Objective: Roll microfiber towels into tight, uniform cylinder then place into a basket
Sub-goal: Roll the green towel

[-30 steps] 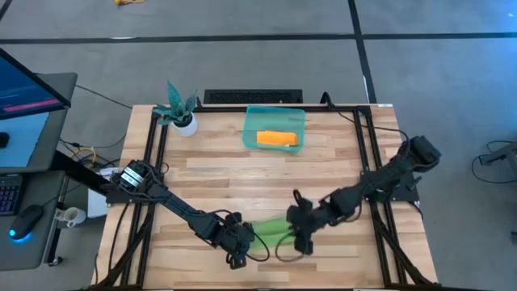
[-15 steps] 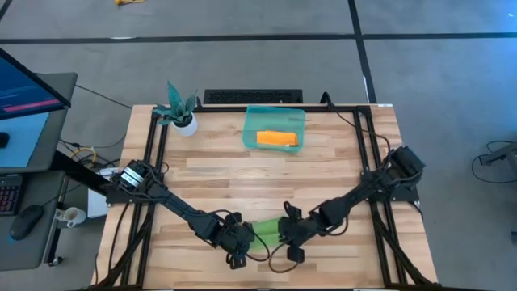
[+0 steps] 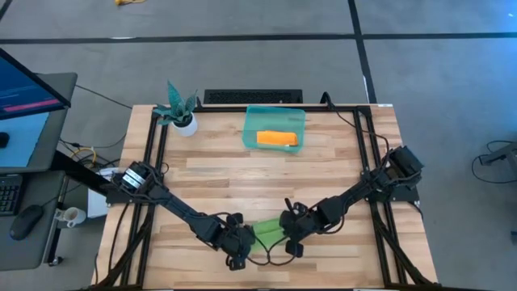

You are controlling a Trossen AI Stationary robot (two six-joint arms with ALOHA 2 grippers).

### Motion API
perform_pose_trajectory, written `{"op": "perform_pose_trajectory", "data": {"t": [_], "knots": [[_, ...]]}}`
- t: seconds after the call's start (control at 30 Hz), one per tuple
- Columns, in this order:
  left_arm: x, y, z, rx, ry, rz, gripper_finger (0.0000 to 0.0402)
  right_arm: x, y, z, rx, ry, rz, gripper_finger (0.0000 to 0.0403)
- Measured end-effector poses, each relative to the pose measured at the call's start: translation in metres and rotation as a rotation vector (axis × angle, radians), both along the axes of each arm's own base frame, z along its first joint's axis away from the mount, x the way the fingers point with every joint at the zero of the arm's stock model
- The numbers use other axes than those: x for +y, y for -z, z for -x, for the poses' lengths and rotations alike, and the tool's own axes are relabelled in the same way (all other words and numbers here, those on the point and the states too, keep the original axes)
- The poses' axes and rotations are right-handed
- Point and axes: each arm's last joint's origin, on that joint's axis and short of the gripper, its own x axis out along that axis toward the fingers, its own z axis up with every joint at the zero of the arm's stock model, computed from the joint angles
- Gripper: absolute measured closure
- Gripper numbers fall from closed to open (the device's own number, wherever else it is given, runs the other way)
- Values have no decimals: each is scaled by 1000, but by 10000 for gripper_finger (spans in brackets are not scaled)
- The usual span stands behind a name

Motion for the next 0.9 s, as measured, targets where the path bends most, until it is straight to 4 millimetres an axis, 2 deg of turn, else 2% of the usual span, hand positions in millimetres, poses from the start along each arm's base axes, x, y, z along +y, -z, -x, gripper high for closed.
{"op": "perform_pose_trajectory", "data": {"t": [0.23,0.43,0.67,0.77,0.9], "knots": [[-1,-1,2,-25,-9,-87,308,4,23,-6,34,11,5,386],[-4,-8,9,-26,1,-136,308,4,23,-5,35,26,-7,391],[-7,-23,28,-6,-56,-186,308,5,23,-5,34,87,-32,388],[-11,-36,26,-122,-86,-200,308,5,24,-5,30,93,-35,390],[-18,-50,16,-365,-64,-336,308,6,24,-5,19,92,-41,387]]}}
